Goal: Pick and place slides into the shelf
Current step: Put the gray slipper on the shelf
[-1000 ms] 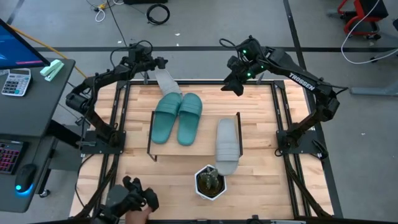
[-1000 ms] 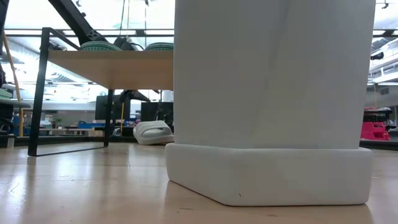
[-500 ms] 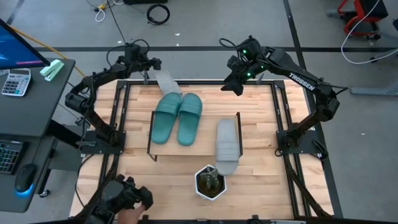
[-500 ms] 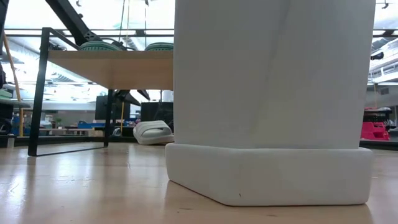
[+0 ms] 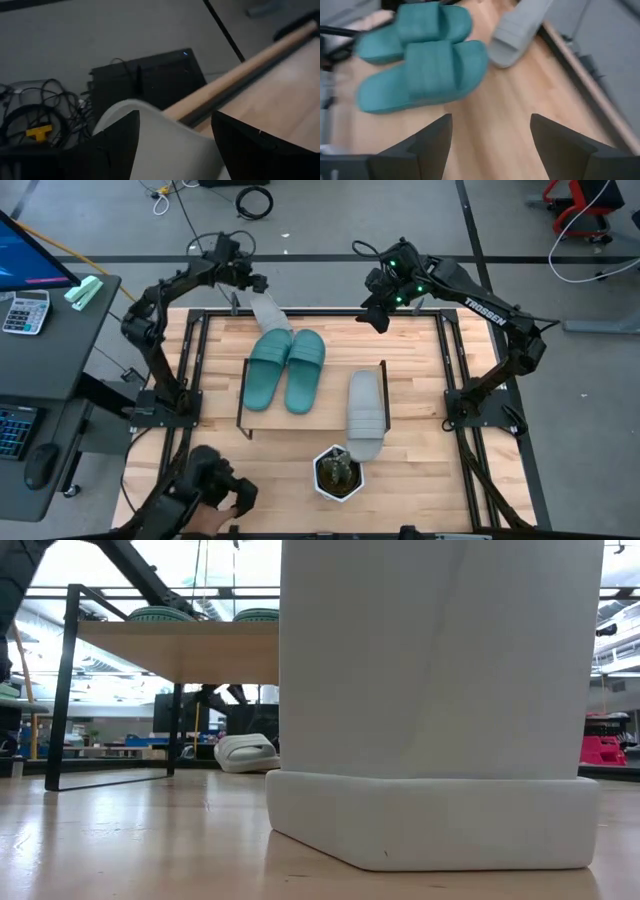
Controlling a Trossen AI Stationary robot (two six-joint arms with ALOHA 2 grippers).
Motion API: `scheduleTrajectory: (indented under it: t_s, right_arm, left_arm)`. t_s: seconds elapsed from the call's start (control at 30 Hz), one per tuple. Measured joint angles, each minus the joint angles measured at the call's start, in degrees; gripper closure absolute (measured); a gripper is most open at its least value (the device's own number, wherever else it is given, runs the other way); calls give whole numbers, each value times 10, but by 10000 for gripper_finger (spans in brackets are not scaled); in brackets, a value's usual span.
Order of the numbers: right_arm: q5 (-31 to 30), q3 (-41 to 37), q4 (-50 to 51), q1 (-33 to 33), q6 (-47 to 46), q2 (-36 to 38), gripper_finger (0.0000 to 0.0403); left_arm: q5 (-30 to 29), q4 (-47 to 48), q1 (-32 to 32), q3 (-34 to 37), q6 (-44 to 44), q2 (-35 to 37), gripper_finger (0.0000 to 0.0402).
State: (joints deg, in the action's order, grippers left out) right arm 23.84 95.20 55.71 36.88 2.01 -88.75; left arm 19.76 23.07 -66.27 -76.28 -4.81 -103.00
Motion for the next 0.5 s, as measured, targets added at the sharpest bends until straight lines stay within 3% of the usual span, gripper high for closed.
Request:
scheduleTrajectory:
  t_s: [0.17,0.27,0.5]
  right_arm:
    - [-77,0,-20,-23,52,0,128]
    - [-94,0,-36,-36,59,0,128]
    - [-100,0,-51,-48,57,0,128]
  left_arm:
    - [39,99,0,-105,40,-53,147]
    - [41,160,0,-152,63,-73,151]
    - [35,244,-13,-178,114,-96,152]
